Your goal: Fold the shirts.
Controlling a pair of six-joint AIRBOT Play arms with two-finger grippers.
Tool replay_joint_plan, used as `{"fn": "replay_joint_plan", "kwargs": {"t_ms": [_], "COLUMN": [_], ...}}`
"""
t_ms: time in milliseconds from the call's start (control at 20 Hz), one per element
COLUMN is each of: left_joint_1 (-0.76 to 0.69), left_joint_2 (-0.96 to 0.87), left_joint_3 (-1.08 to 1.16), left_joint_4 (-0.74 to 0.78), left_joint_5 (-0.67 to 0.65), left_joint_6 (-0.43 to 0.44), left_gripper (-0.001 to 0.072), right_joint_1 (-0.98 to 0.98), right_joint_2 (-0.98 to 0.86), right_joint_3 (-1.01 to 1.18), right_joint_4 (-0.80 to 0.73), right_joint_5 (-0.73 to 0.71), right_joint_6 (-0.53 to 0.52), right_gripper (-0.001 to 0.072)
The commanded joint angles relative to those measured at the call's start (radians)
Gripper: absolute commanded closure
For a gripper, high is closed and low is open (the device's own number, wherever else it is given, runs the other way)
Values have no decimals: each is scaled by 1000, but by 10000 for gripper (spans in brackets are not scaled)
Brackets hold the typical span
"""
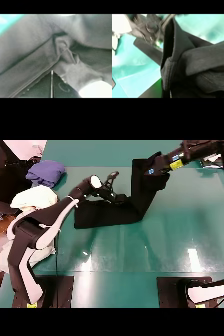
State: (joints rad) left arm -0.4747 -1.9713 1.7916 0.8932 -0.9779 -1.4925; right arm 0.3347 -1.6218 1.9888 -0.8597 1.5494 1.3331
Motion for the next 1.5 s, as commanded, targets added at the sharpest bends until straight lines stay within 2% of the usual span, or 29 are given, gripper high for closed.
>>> {"fn": "replay_joint_plan", "kwargs": {"t_ms": [0, 200, 300, 350, 400, 450, 500, 600, 700, 800, 900, 1050, 1100, 1150, 1200, 1350, 1450], "left_joint_1": [85, 265, 360, 407, 447, 486, 520, 575, 603, 606, 589, 541, 522, 505, 492, 466, 465], "left_joint_2": [89, 243, 317, 353, 385, 416, 443, 486, 509, 509, 508, 507, 507, 507, 507, 507, 507], "left_joint_3": [2, 2, 2, 2, 2, 2, 2, 1, 0, -5, -37, -136, -177, -211, -238, -263, -263], "left_joint_4": [134, 186, 186, 185, 185, 185, 185, 185, 185, 184, 169, 168, 168, 168, 168, 160, 128], "left_joint_5": [-51, -127, -165, -183, -200, -220, -238, -275, -323, -398, -432, -441, -426, -408, -388, -353, -338], "left_joint_6": [0, 36, 55, 60, 60, 60, 60, 60, 61, 65, 79, 90, 101, 105, 105, 105, 105], "left_gripper": [683, 682, 681, 681, 681, 681, 681, 681, 681, 680, 681, 677, 529, 340, 350, 349, 349], "right_joint_1": [62, 217, 322, 380, 431, 478, 510, 541, 518, 456, 365, 209, 156, 106, 60, -59, -96], "right_joint_2": [-4, -29, -91, -142, -194, -252, -294, -309, -251, -159, -75, 20, 42, 55, 63, 50, 8], "right_joint_3": [-32, -66, -55, -34, -5, 37, 76, 97, 47, -54, -155, -318, -375, -426, -476, -622, -688], "right_joint_4": [3, 6, 89, 174, 229, 239, 241, 235, 188, 101, 2, -30, -31, -30, -30, -16, 58], "right_joint_5": [-69, -248, -351, -401, -449, -478, -474, -452, -423, -381, -316, -263, -248, -237, -231, -250, -280], "right_joint_6": [-34, -53, -100, -172, -235, -246, -246, -246, -246, -240, -191, -163, -162, -159, -148, -145, -146], "right_gripper": [703, 699, 698, 636, 401, 213, 192, 203, 264, 264, 264, 259, 206, 108, 77, 77, 78]}}
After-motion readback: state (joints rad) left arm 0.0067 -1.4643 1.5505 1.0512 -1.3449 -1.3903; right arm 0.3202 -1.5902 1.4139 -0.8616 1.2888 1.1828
